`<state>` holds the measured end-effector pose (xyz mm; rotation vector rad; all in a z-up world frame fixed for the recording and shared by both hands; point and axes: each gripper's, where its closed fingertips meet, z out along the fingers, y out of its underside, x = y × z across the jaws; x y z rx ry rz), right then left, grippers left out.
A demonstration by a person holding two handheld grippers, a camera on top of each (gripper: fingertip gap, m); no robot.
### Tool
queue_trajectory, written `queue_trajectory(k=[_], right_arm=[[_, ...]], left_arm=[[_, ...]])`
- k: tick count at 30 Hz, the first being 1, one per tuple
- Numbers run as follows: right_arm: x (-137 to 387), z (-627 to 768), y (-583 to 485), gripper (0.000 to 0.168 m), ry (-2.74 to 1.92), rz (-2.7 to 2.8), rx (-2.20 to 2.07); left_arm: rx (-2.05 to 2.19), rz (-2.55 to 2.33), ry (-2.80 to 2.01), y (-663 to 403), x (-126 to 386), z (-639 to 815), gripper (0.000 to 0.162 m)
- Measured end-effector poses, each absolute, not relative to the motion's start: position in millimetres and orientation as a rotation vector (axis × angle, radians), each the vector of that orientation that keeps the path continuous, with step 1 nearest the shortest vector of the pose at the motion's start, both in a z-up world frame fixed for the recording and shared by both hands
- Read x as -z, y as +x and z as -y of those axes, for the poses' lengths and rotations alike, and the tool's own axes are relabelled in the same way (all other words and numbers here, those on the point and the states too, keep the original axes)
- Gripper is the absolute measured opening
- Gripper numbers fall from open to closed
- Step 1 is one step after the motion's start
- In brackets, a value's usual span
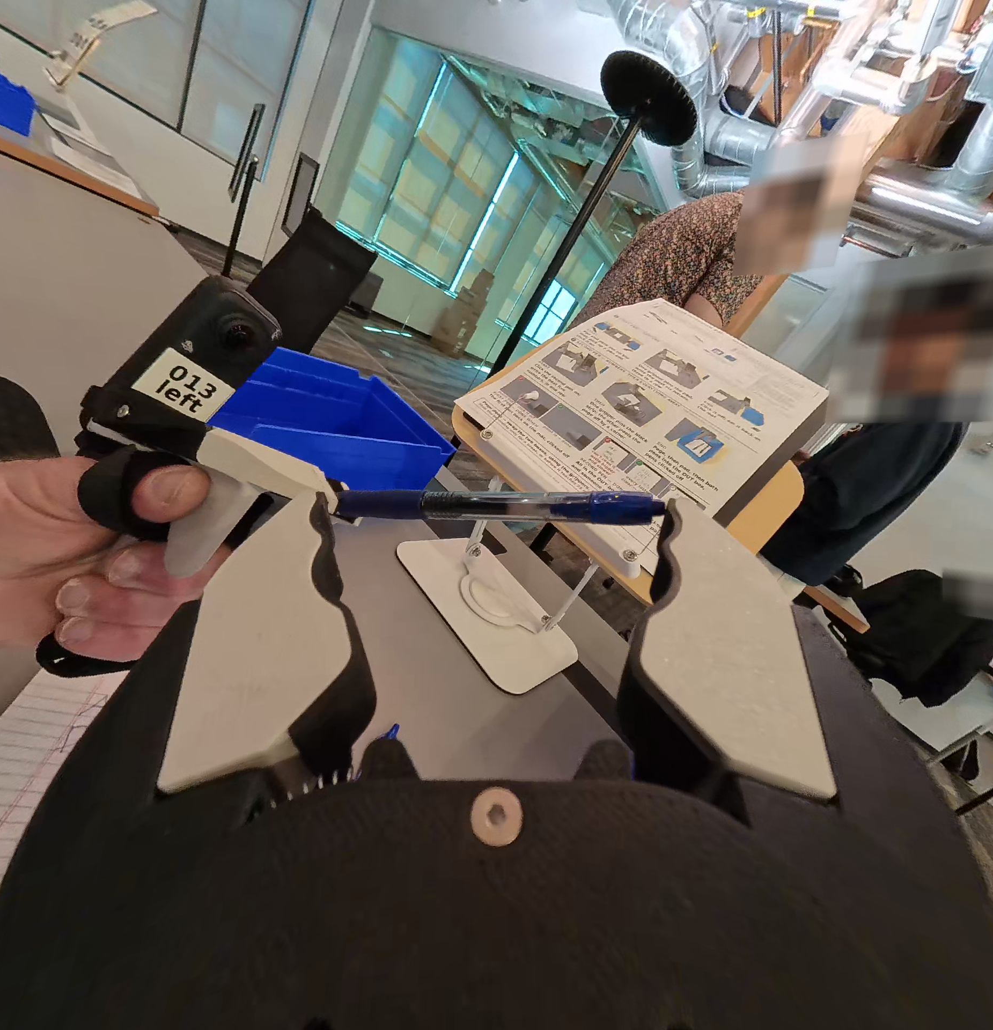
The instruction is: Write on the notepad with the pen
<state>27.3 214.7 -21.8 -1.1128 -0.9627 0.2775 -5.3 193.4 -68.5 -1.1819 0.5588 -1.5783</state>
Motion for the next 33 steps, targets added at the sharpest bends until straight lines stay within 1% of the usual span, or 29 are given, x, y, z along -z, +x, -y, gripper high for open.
queue_trajectory(k=[4, 9, 10, 11, 13, 14, 15, 16, 17, 18, 19, 20, 21, 23, 25, 26, 27, 29, 33], right_arm=[[24.4, -215.3, 29.2, 0.109, -1.112, 0.98, -0.272], [33.2, -219.0, 34.5, 0.098, -1.164, 1.051, -0.208], [33.1, -219.3, 35.0, 0.1, -1.166, 1.059, -0.189], [30.2, -218.5, 35.7, 0.1, -1.153, 1.056, -0.183], [16.4, -220.4, 45.6, 0.095, -1.122, 0.986, -0.193], [7.8, -221.3, 52.9, 0.086, -1.114, 0.928, -0.249], [5.1, -220.6, 55.5, 0.089, -1.132, 0.899, -0.354], [8.7, -221.4, 54.8, 0.081, -1.189, 0.876, -0.472], [13.5, -222.6, 52.4, 0.078, -1.241, 0.836, -0.589], [16.8, -221.2, 47.9, 0.076, -1.261, 0.791, -0.72], [18.6, -217.0, 41.6, 0.08, -1.265, 0.755, -0.868], [20.4, -211.5, 34.9, 0.073, -1.265, 0.739, -1.003], [22.3, -208.1, 29.5, 0.062, -1.265, 0.72, -1.098], [27.1, -205.6, 19.8, 0.056, -1.266, 0.701, -1.182], [31.9, -203.1, 12.9, 0.043, -1.261, 0.722, -1.178], [30.2, -200.0, 11.6, 0.024, -1.235, 0.725, -1.189], [27.9, -198.1, 11.3, 0.014, -1.217, 0.719, -1.2], [26.1, -196.3, 10.7, 0.012, -1.219, 0.733, -1.212], [23.0, -206.2, 23.8, 0.01, -1.331, 0.804, -1.068]], left_arm=[[1.594, -0.559, -1.192, -4.6, 72.0, -194.0, 0.009], [1.593, -0.57, -1.2, -6.1, 72.2, -194.8, 0.009], [1.566, -0.593, -1.214, -4.0, 73.1, -193.8, 0.009], [1.554, -0.615, -1.222, -1.4, 73.9, -191.6, 0.009], [1.567, -0.588, -1.195, -1.4, 69.8, -190.9, 0.009], [1.588, -0.58, -1.176, -1.7, 67.2, -190.3, 0.009], [1.611, -0.585, -1.145, -2.3, 64.2, -188.3, 0.009], [1.633, -0.564, -1.119, -4.5, 61.6, -188.9, 0.009], [1.661, -0.533, -1.1, -6.9, 60.3, -190.5, 0.009], [1.694, -0.519, -1.083, -7.9, 60.0, -190.3, 0.009], [1.707, -0.511, -1.078, -7.8, 61.2, -190.5, 0.009], [1.711, -0.507, -1.081, -6.9, 63.0, -190.5, 0.008], [1.723, -0.515, -1.078, -5.4, 64.3, -188.8, 0.008], [1.733, -0.525, -1.076, -2.6, 65.9, -185.9, 0.009], [1.745, -0.548, -1.073, 0.2, 66.1, -182.2, 0.008], [1.746, -0.556, -1.073, 1.4, 66.4, -180.9, 0.008], [1.755, -0.565, -1.069, 2.5, 66.2, -179.1, 0.008], [1.774, -0.579, -1.076, 5.2, 67.1, -177.6, 0.009], [1.68, -0.592, -1.164, 0.9, 69.1, -190.1, 0.02]])
